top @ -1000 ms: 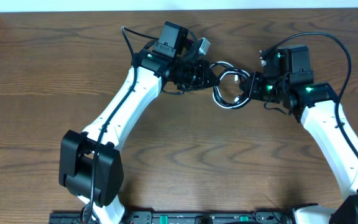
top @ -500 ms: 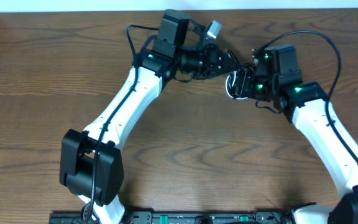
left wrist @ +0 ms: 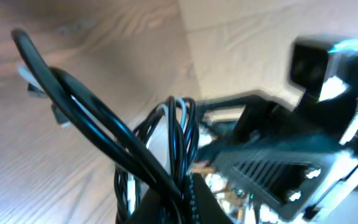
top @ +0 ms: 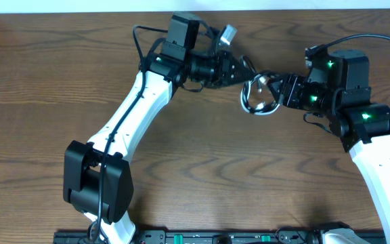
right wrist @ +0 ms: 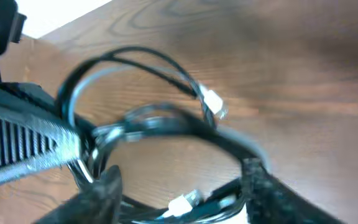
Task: Untangle cables
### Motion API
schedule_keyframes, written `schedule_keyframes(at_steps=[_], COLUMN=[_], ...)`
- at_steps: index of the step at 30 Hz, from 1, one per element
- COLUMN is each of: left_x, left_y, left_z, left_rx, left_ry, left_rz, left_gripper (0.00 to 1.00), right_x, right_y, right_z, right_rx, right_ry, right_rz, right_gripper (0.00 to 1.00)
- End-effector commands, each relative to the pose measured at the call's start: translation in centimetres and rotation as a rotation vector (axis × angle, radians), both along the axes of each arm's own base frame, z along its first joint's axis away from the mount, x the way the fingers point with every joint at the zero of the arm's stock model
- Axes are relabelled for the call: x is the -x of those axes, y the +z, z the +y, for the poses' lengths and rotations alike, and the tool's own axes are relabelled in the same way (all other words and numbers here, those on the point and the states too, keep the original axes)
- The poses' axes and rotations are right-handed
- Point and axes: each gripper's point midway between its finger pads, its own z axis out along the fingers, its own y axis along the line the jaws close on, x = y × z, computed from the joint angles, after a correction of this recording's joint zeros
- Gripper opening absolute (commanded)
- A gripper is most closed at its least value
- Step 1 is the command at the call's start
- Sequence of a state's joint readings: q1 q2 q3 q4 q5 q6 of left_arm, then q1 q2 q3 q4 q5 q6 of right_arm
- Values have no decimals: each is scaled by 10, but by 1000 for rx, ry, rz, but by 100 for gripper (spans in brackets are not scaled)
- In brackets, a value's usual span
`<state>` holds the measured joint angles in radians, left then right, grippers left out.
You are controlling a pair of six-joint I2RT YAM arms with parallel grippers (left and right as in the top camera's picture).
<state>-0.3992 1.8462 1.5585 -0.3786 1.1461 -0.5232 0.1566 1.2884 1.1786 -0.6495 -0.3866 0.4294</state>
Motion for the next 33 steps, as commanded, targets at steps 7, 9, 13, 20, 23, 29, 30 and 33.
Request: schedule_keyframes(at_steps=[7, 9, 13, 20, 23, 29, 30, 33], left_x=[41, 43, 43, 42, 33, 15, 11, 0], left_y=[-1, 7, 20, 19, 4, -23, -28, -39], left_z=[17, 21, 30, 30, 31, 38, 39, 45], left_rx=[58, 102, 179, 174, 88, -83, -114, -194], left_ry=[-204, -213, -226, -223, -178, -89, -72, -27], left_rz=[-94, -71, -49, -50, -73, -119, -127, -159], left_gripper=[8, 7, 7, 8, 8, 48, 53, 63], right_x=[27, 29, 27, -7, -15, -13, -13, -11], right_y=[-9, -16, -31, -45, -43, -46, -46, -41], right_z=[26, 29, 38, 46, 38, 19, 16, 15], right_rx=[339, 342, 319, 285, 288, 334, 345, 350], right_ry=[680, 710, 763, 653, 558, 500, 492, 488], right_rz=[-337, -326, -304, -268, -236, -191, -189, -198], right_gripper=[79, 77, 77, 17, 1, 1, 1, 1])
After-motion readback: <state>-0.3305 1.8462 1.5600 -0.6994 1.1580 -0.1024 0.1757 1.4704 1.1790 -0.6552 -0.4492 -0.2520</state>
